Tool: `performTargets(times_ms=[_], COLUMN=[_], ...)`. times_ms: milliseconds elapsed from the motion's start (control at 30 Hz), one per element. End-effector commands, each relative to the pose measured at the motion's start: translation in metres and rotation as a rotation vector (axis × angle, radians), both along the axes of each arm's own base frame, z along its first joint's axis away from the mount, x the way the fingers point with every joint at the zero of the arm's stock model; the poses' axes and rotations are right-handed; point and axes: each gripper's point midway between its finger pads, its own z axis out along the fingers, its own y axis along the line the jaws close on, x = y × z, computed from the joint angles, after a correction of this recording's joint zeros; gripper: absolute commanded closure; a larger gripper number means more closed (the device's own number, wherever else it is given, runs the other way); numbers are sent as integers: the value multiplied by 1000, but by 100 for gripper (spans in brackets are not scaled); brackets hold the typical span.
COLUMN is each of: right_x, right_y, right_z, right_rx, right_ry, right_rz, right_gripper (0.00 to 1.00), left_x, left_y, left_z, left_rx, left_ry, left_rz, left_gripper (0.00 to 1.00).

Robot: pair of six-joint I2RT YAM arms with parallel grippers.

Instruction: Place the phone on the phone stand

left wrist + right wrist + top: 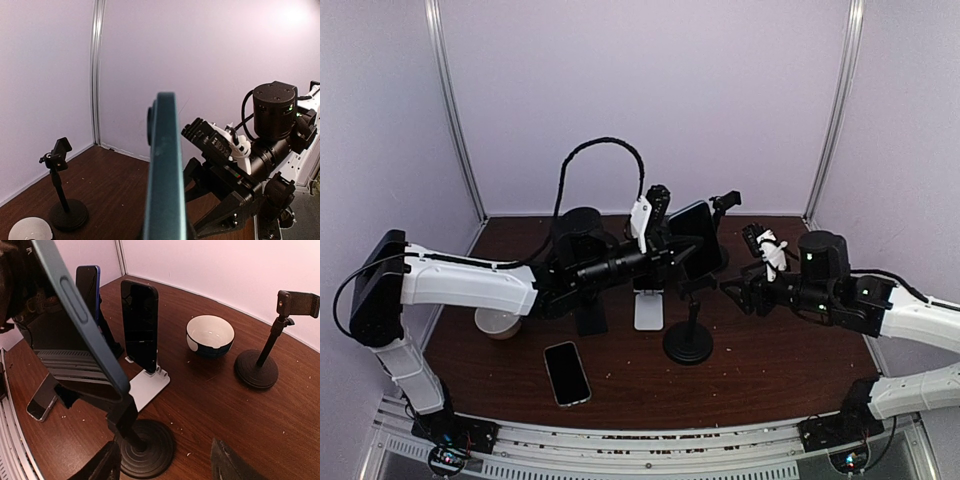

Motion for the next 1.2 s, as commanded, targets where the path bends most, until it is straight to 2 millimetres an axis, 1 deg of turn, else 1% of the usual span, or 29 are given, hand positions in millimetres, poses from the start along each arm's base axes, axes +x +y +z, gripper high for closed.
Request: performTargets(times_ms=[0,67,133,200,267,400,533,567,667,767,833,900,967,1067,1167], right_x=[10,9,8,9,11,13,12,11,9,9,8,9,10,9,10], right_y=[14,21,25,25,25,30,26,25,24,26,27,26,24,23,22], right_z=[20,15,12,7,3,4,4,3,2,4,2,1,2,3,2], right_rx=[79,76,76,62,47,54,50,51,63,85,90,90,89,94,95], right_ry=[-56,-39,-35,-35,-33,-28,-38,-38,-37,-37,-34,-33,-36,-38,-37], right_rz=[8,30,40,33,23,29,12,8,-2,-16,-20,-34,-48,-50,-58], right_gripper=[33,31,31,31,33,49,72,76,84,93,96,100,100,100,100], left_x=[-5,-5,-5,-4,-4,-5,-10,-13,-22,-20,-18,-16,-13,-17,-21], left_y=[6,5,4,5,5,1,0,-3,-8,-5,-6,-8,-4,0,-5], left_z=[34,32,31,32,30,15,7,4,0,1,-1,-10,-24,-38,-60], left_rx=[-146,-152,-154,-158,-150,-121,-115,-108,-111,-169,-162,-122,-72,-54,19], left_ry=[-58,-47,-44,-46,-49,-33,-2,-5,-30,-17,-35,-28,4,69,157], left_rz=[5,1,5,12,15,-3,-19,-13,3,38,67,79,108,91,90], left_gripper=[100,100,100,100,100,100,100,100,100,100,100,100,100,100,100])
